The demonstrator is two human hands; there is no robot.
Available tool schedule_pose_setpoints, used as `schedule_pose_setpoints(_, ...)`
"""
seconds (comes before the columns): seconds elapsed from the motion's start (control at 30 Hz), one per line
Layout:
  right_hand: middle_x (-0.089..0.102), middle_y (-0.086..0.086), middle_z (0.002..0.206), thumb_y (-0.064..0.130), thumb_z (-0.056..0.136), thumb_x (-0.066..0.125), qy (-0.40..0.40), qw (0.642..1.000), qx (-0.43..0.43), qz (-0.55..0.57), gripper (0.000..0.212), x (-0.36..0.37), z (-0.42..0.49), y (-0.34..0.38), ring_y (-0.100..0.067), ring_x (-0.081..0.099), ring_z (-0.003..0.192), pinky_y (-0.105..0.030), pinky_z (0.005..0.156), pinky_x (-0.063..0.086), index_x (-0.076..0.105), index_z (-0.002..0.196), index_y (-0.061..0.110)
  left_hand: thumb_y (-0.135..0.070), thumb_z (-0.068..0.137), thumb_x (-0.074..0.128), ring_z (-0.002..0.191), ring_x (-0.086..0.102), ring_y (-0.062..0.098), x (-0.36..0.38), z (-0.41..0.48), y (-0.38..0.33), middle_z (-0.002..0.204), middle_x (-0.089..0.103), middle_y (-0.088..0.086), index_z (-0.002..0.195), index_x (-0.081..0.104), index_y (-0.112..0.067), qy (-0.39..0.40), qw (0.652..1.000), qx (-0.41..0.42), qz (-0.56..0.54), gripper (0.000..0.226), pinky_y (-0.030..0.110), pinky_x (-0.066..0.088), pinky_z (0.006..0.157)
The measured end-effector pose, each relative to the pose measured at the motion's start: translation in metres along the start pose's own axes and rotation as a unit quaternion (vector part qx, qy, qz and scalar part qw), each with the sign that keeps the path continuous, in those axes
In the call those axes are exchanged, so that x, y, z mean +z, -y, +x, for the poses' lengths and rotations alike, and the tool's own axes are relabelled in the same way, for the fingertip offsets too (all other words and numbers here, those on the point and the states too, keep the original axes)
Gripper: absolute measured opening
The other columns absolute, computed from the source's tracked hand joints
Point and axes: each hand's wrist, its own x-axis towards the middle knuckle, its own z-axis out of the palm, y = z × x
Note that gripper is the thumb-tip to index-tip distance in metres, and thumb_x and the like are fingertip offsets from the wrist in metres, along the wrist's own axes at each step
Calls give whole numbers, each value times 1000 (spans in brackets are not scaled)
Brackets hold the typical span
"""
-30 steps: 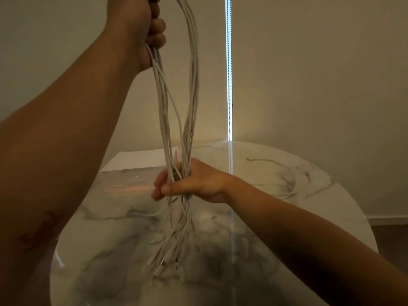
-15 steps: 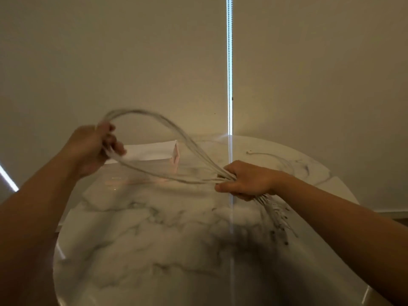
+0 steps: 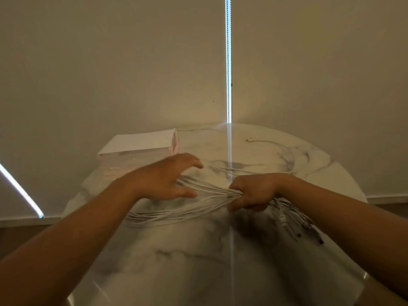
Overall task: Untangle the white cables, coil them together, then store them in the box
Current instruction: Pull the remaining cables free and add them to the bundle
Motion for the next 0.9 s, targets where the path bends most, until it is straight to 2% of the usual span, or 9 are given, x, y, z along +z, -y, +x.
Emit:
schedule_pose_setpoints(0.1,50,5,44,25,93,64,-1,1000,-9,-8,27,1,-2,0,-18,43,39,-29,50,40,59,68,17,-49,82,72,118,50,5,10,32,-9,134,53,-13,136,49,-31,110,994,3,-5,61,29,43,103)
schedule_pose_setpoints(0.23,55,-4,50,28,92,63,-12,998,-28,-61,30,3,-3,-4,-22,49,44,-31,52,46,60,76,4,-38,84,73,86,64,17,4,51,-2,97,71,-4,112,69,-21,205,976,12,-67,33,37,54,84)
schedule_pose_setpoints(0.33,56,-7,51,28,92,63,-9,998,-42,-55,31,3,-2,-6,-24,50,44,-33,53,46,60,81,-1,-33,89,68,70,57,14,3,57,-2,84,67,4,105,72,-17,262,960,-15,-100,23,27,51,69)
schedule_pose_setpoints(0.47,58,-4,51,30,92,63,-17,994,-63,-91,33,2,-5,-5,-17,52,44,-29,60,50,61,77,0,-31,99,54,55,50,11,2,60,-7,66,53,-6,85,63,-17,294,946,-76,-115,22,25,43,54)
schedule_pose_setpoints(0.6,69,-1,84,43,88,68,-62,989,-60,-123,30,-4,-12,0,-9,62,72,-22,72,49,66,101,16,-35,102,44,56,38,17,-1,53,-11,62,47,-3,74,52,-18,231,966,-44,-108,34,31,36,57)
schedule_pose_setpoints(0.7,65,13,109,58,80,70,-161,981,-53,-92,55,-23,-27,5,-2,62,95,-18,82,50,57,125,30,-33,103,43,57,36,13,-14,47,-13,60,44,-5,71,49,-17,149,982,-25,-114,37,24,36,59)
schedule_pose_setpoints(0.77,65,16,106,58,80,68,-297,948,-71,-86,54,-32,-40,14,-2,63,93,-20,79,54,60,124,28,-33,103,43,52,35,8,-26,42,-13,54,43,-11,70,49,-17,97,988,-30,-119,38,22,34,58)
schedule_pose_setpoints(0.83,67,15,89,49,83,66,-429,891,-118,-94,35,-31,-52,29,-2,63,82,-16,69,50,69,107,24,-33,103,43,49,34,6,-37,38,-13,51,42,-12,69,49,-16,45,989,-46,-130,38,26,33,58)
schedule_pose_setpoints(0.9,68,13,77,39,85,64,-469,863,-165,-87,22,-19,-64,51,-4,62,72,-14,62,45,73,93,20,-34,103,43,49,32,9,-45,36,-12,53,41,-9,69,48,-16,1,985,-67,-158,39,29,32,58)
